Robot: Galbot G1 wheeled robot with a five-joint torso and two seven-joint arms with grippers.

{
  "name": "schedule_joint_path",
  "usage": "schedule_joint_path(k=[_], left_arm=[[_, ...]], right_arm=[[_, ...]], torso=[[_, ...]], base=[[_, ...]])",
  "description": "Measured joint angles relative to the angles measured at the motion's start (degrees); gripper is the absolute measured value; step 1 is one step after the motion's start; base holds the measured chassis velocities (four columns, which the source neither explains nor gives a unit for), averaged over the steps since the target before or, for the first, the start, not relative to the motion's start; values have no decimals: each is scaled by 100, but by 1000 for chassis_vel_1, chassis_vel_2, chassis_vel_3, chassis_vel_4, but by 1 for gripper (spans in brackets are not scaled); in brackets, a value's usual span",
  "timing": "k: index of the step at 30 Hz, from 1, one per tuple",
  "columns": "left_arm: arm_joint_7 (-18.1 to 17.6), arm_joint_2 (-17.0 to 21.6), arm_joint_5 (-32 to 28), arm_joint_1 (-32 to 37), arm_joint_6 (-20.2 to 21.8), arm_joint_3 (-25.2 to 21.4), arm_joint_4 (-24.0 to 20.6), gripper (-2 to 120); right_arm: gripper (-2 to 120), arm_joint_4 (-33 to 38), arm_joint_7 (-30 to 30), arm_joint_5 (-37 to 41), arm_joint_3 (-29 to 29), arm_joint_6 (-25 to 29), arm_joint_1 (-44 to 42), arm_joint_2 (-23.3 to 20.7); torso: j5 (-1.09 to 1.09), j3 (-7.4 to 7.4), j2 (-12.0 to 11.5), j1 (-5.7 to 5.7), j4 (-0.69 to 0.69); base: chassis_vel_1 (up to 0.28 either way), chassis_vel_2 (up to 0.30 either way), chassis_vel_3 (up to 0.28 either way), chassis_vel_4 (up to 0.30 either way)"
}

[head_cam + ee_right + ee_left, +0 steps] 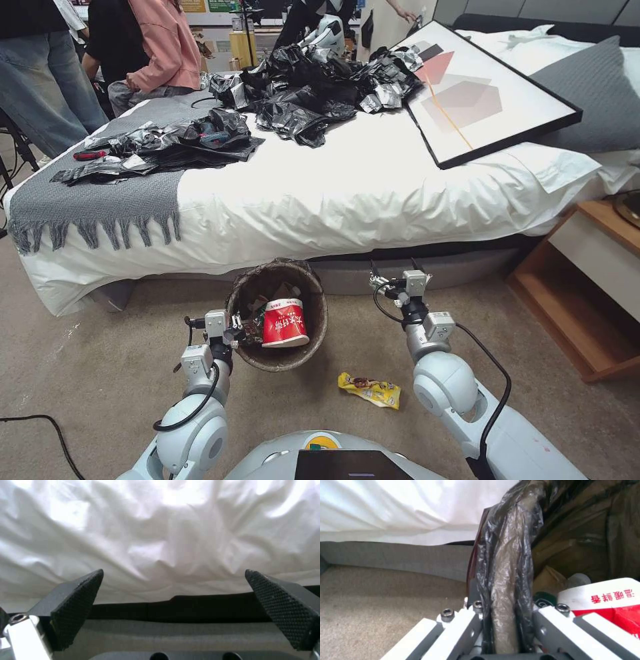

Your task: Pick up the trash bin, then pick up the garbage from the floor and place it into the trash bin.

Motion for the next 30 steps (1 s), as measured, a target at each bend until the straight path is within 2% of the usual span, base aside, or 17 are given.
schedule_joint_path(k=[5, 12, 17, 18, 22, 24, 26, 27, 30], left_arm=[[4, -6, 63, -16, -1, 5, 28, 0], [5, 23, 67, -22, -8, 17, 55, 0], [6, 52, 65, -33, -10, 25, 71, 0], [8, 59, 65, -36, -14, 32, 83, 0], [9, 61, 65, -37, -16, 35, 89, 0], [12, 65, 61, -47, -18, 49, 99, 0], [12, 66, 60, -48, -18, 50, 100, 0], [14, 70, 57, -58, -18, 55, 102, 0], [14, 74, 55, -66, -19, 57, 103, 0]], right_arm=[[100, -13, 2, -15, 32, 22, -12, -44], [100, 75, -99, 94, 188, 10, -49, -463], [100, 148, -239, 493, 169, -18, 8, -982], [100, 168, -311, 664, 111, -18, 57, -1263], [100, 175, -343, 736, 87, -18, 78, -1371], [100, 183, -515, 1109, -41, 22, 174, -1812], [100, 181, -530, 1136, -54, 32, 181, -1844], [100, 146, -664, 1249, -136, 117, 230, -2038], [100, 90, -811, 1366, -222, 212, 278, -2229]], torso=[[0, 0, 0, 0, -3], [-1, 0, 0, 0, -1], [-1, 0, 0, 0, -1], [1, 0, 0, 0, -2], [0, 0, 0, 0, -1], [-1, 0, 0, 0, -1], [-1, 0, 0, 0, -1], [0, 0, 0, 0, -2], [-1, 0, 0, 0, -1]], base=[[0, 0, 0, 0], [0, 0, 0, 0], [0, 0, 0, 0], [0, 0, 0, 0], [0, 0, 0, 0], [0, 0, 0, 0], [0, 0, 0, 0], [0, 0, 0, 0], [0, 0, 0, 0]])
